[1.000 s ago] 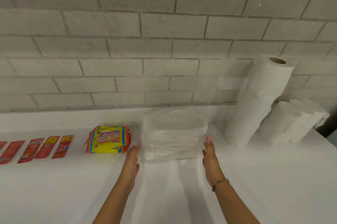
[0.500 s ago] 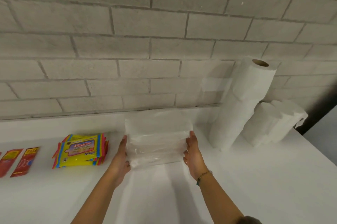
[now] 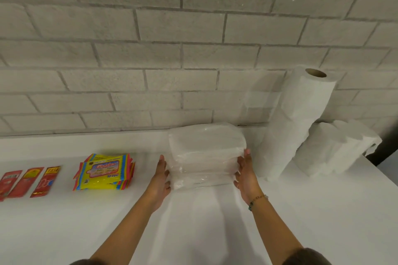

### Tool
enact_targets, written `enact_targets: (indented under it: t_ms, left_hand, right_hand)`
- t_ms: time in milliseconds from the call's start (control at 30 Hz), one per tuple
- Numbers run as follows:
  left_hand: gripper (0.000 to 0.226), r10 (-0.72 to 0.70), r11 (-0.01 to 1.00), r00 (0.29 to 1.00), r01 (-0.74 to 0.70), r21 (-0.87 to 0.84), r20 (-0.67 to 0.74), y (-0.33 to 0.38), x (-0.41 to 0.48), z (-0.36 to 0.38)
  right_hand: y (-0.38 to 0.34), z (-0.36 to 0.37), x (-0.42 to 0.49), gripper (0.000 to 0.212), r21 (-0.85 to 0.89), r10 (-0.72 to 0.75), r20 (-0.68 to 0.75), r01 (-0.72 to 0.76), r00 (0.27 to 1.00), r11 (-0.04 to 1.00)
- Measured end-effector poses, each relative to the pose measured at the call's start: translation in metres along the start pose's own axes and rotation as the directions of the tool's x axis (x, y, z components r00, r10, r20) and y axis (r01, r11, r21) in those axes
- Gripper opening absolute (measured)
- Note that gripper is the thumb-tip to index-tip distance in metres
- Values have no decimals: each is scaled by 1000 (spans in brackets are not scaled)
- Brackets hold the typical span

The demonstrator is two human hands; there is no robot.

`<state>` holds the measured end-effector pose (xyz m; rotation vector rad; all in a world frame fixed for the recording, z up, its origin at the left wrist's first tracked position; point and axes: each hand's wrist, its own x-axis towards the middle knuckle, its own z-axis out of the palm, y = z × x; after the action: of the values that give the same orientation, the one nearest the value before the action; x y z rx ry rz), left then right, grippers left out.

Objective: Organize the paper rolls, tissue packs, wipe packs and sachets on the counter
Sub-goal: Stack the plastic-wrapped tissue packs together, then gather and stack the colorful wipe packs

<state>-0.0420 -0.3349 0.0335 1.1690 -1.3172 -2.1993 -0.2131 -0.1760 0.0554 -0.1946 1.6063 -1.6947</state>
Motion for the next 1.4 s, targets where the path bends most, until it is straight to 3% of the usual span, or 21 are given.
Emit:
enact_targets:
  t_ms: [133, 267, 367, 467, 567, 700, 900, 1167, 1300, 1400]
  left_hand:
    - [62, 70, 998, 993, -70, -2, -100, -5, -26, -15]
    - [50, 93, 995, 985, -86, 52, -145, -13, -65, -55]
    - [43, 101, 987, 980, -77, 139, -169, -17, -90, -92]
    - [37, 120, 967, 966, -61, 247, -227, -21, -105, -131]
    - [28, 116, 954, 957, -33, 296, -267, -24, -115, -170]
    - [24, 100, 932, 960, 1, 362, -261, -18, -121, -237]
    - [54, 54, 849, 981, 52, 526, -184, -1, -113, -301]
    - [101, 23, 779, 995, 42, 625, -96, 26, -65, -292]
    - [93, 95, 598, 995, -33, 801, -30, 49, -38, -281]
    - [89, 88, 433, 995, -76, 898, 42, 65, -22, -271]
  right_hand:
    - [18, -2, 2, 74, 174, -54, -197, 90, 979, 981]
    - [60, 17, -17, 51, 259, 25, -366, 76, 930, 963]
    - [101, 52, -46, 30, 186, 33, -357, 36, 933, 982]
    - [125, 95, -68, 8, 93, 14, -210, 6, 978, 996]
    - [139, 137, -80, 15, -55, 29, -68, -32, 997, 998]
    - [152, 199, -99, 29, -264, 11, -5, -12, 1000, 964]
    - [145, 256, -109, 63, -568, 8, 29, 10, 1000, 823]
    - [119, 281, -78, 101, -784, 87, 15, -42, 996, 619]
    - [99, 288, -48, 103, -856, 110, -5, -61, 994, 514]
    - [88, 297, -27, 72, -904, 120, 44, -11, 992, 428]
